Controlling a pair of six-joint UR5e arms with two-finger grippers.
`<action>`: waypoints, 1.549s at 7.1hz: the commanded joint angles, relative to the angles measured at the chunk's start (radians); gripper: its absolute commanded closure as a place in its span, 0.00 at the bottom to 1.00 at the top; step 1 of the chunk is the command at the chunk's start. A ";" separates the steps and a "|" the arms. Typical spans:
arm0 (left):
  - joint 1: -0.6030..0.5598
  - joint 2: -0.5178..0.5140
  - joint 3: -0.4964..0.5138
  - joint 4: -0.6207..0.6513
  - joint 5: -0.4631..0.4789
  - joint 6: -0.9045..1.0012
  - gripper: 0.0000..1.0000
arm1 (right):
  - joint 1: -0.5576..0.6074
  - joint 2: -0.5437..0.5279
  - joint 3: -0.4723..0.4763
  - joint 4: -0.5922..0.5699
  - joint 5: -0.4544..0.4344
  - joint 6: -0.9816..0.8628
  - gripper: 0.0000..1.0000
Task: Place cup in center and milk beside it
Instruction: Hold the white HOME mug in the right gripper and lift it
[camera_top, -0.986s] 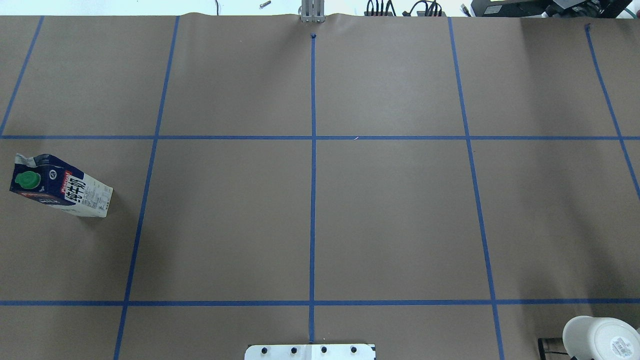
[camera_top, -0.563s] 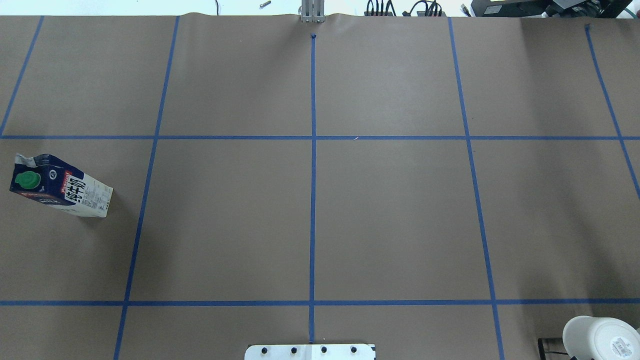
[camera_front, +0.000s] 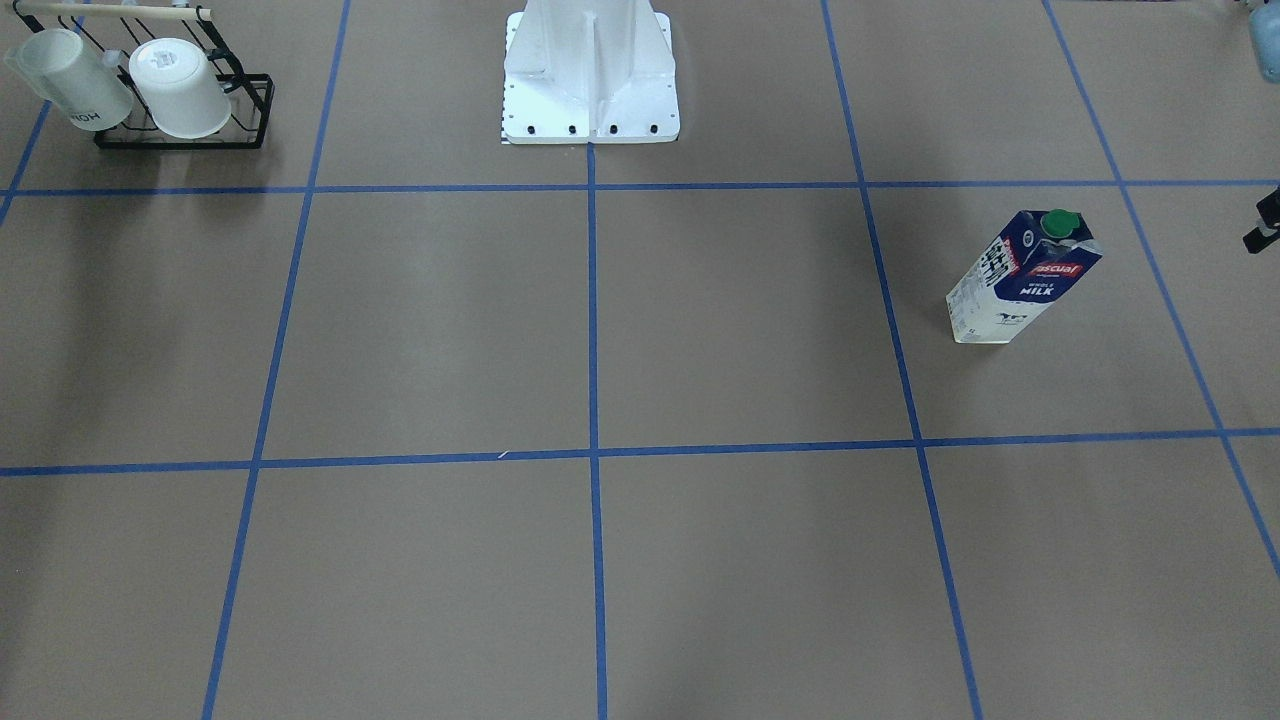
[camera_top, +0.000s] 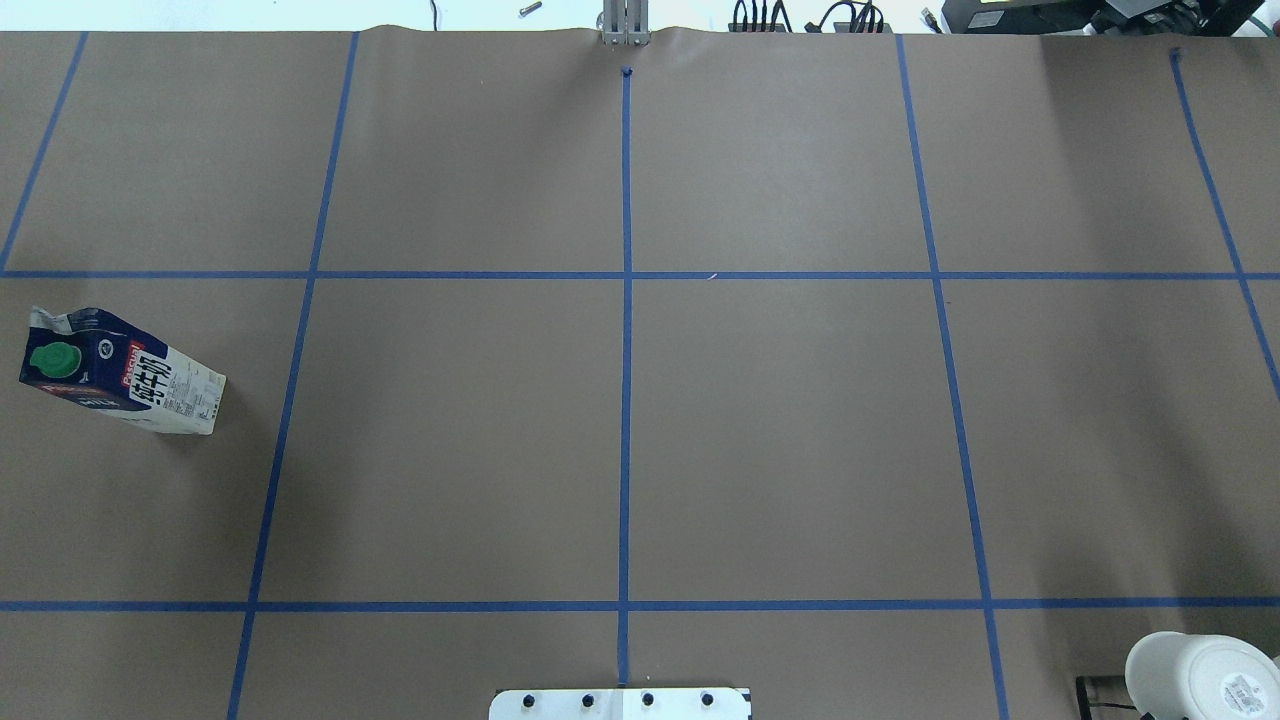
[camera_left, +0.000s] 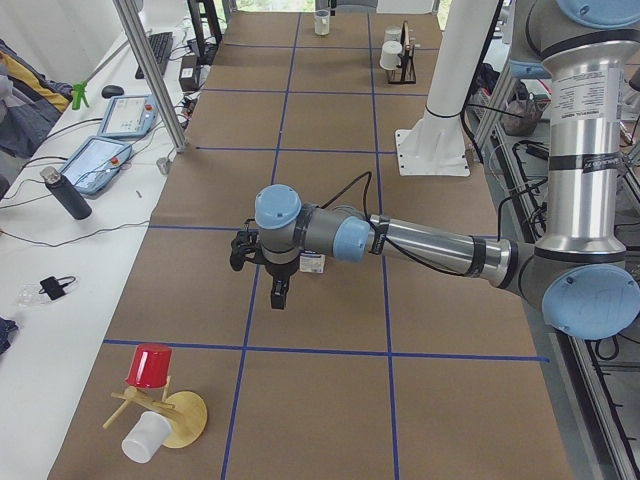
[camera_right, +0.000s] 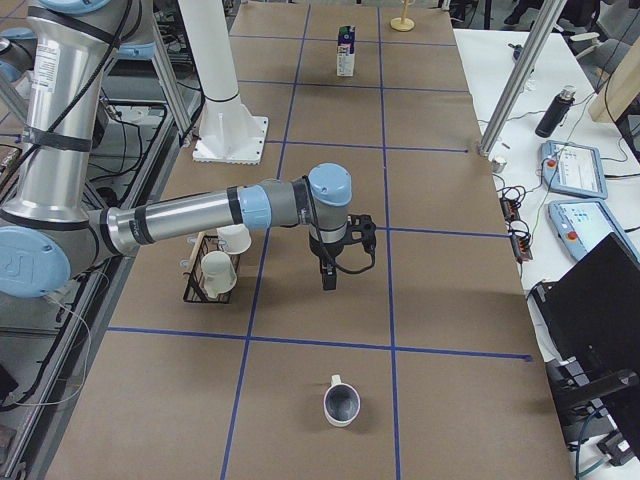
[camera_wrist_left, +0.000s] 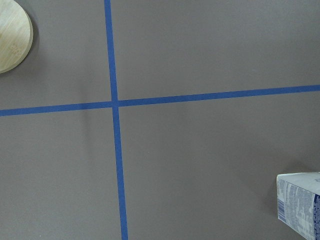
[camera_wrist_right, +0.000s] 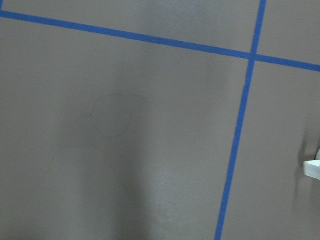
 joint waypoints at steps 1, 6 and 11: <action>0.002 -0.004 0.001 0.000 0.002 -0.008 0.00 | 0.101 0.018 -0.140 0.002 -0.005 -0.162 0.00; 0.002 -0.007 0.009 0.003 0.003 -0.019 0.00 | 0.209 0.204 -0.469 0.003 -0.063 -0.343 0.00; 0.003 -0.013 0.013 0.003 0.011 -0.017 0.00 | 0.225 0.248 -0.710 0.232 -0.056 -0.343 0.00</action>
